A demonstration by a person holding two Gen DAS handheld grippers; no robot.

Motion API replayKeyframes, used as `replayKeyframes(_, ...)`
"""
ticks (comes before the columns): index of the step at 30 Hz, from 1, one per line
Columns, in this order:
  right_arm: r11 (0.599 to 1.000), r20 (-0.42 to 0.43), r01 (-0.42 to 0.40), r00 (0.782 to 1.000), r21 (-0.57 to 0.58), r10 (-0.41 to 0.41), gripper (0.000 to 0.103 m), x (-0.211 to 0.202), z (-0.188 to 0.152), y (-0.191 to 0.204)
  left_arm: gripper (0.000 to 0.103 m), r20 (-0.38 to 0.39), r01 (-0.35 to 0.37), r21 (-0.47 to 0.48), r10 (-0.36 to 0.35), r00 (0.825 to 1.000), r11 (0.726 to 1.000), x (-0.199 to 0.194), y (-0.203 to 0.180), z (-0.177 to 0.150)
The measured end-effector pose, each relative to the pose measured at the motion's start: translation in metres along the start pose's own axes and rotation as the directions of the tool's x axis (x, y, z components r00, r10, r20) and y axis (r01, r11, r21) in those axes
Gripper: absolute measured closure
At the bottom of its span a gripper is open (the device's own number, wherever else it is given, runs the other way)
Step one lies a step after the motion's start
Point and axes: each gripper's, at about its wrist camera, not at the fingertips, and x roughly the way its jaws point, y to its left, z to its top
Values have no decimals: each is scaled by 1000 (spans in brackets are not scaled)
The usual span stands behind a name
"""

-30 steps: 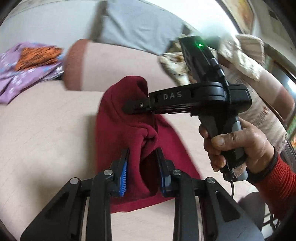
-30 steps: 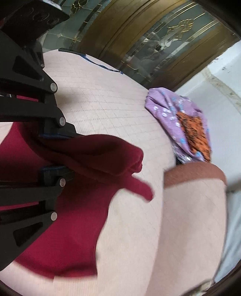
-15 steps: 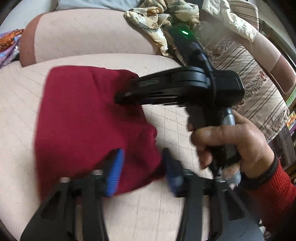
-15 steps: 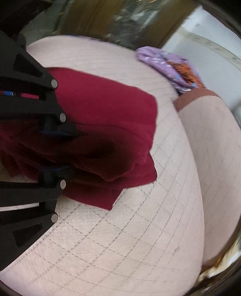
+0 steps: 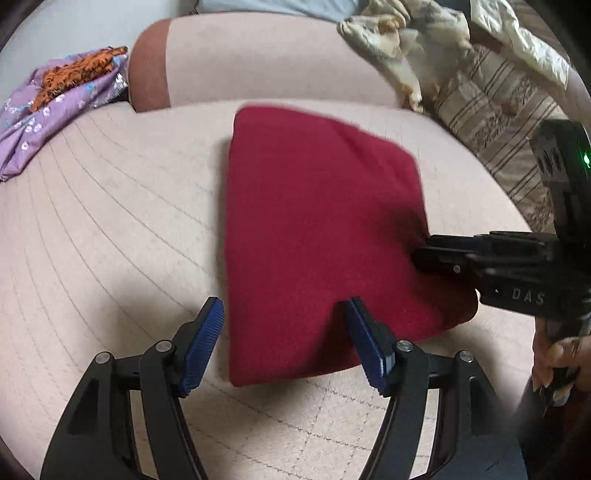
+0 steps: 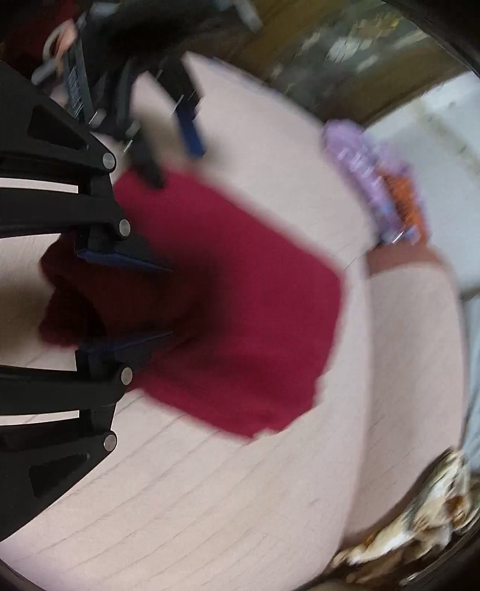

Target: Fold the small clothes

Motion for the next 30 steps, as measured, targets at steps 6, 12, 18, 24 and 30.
replayKeyframes(6,1000,32,-16,999,22,16,69,-13,-9,-6,35,29,-26,-1,26,999,1000,-4,0,-1)
replayKeyframes(12,990,145,-85,987,111,69,38,-35,-1,-14,35,25,-37,-17,38,999,999,-2,3,10)
replayKeyframes(18,990,68,-37,997,135,28,36,-1,-3,-28,29,31,-10,-58,11,999,998,1,14,22)
replayKeyframes(24,953,76,-127,991,276,109,17,13,-12,-64,19,19,118,-153,-117,993,981,23,41,45)
replayKeyframes(30,885,161,-293,955,362,251,14,41,4,-94,19,-23,272,-275,-289,957,922,68,54,50)
